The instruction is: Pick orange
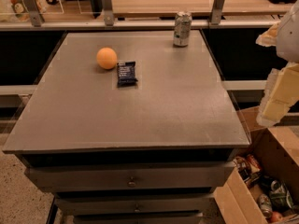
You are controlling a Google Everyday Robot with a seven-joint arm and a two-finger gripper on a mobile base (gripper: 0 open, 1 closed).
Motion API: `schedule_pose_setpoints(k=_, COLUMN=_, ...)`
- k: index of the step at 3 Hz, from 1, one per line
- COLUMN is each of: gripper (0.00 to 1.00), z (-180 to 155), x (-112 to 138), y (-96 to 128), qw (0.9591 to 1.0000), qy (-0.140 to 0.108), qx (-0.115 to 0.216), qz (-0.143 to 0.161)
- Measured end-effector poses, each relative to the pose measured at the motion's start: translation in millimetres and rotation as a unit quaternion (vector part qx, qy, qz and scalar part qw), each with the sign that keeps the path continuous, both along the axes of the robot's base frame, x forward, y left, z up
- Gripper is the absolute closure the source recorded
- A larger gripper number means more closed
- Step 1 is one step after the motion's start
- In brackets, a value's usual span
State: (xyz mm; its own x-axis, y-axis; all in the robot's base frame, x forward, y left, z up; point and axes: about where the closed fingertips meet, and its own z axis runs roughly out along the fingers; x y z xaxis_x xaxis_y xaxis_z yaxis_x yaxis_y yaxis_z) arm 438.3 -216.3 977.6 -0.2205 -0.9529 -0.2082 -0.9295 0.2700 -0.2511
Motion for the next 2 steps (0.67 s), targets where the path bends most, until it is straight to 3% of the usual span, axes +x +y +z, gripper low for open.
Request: schedule_pose_setpoints(k=2, gripper=0.00, z=3.7, x=3.6, y=4.3, qw=0.9999, qy=-0.009, qx=0.012, qz=0.004)
